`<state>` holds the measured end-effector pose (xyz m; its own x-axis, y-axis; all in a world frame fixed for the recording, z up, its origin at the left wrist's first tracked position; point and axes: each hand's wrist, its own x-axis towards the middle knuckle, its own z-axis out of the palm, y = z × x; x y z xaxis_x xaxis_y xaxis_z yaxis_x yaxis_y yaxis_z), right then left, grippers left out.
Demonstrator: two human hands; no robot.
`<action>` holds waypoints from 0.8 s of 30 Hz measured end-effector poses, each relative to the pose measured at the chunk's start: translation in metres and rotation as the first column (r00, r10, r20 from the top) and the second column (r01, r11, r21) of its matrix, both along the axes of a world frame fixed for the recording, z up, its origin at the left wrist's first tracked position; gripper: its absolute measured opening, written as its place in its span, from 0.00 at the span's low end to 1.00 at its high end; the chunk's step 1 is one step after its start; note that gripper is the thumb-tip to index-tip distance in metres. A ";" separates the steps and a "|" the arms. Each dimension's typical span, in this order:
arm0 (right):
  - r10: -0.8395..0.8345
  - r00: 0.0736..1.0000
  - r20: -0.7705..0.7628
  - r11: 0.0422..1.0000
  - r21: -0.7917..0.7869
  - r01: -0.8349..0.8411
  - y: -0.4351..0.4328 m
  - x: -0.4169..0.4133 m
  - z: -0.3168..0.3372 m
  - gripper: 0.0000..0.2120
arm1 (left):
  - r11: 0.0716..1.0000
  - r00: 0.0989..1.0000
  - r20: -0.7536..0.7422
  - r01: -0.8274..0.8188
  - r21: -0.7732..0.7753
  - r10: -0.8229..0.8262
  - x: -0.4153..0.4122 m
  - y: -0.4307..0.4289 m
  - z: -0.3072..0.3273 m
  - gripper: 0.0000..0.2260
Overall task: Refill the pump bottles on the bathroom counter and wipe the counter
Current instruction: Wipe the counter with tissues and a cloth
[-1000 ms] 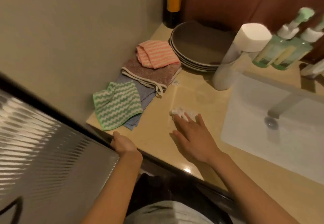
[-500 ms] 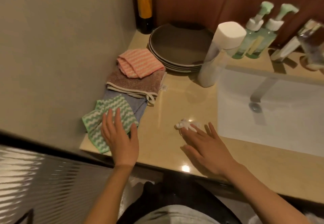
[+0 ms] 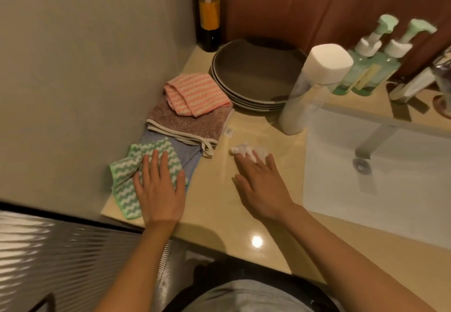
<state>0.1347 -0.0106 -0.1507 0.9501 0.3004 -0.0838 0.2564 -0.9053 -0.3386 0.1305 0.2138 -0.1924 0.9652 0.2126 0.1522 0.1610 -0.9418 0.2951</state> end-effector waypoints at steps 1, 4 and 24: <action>0.062 0.998 -0.005 0.998 0.009 -0.062 0.001 -0.011 0.000 0.25 | 1.000 1.000 0.000 -0.003 -0.002 0.003 0.001 -0.001 0.000 0.28; 0.308 0.951 -0.035 0.950 -0.036 -0.309 -0.003 -0.035 -0.005 0.26 | 1.000 1.000 0.002 -0.013 -0.008 0.013 0.001 -0.002 0.000 0.28; 0.014 0.992 -0.128 0.998 0.061 -0.006 0.018 0.092 -0.005 0.32 | 0.999 0.999 0.023 -0.036 -0.024 0.037 0.000 -0.002 0.002 0.28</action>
<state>0.2263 0.0077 -0.1557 0.9297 0.3177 -0.1864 0.2159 -0.8799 -0.4232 0.1308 0.2114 -0.1906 0.9530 0.2515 0.1690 0.1879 -0.9281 0.3215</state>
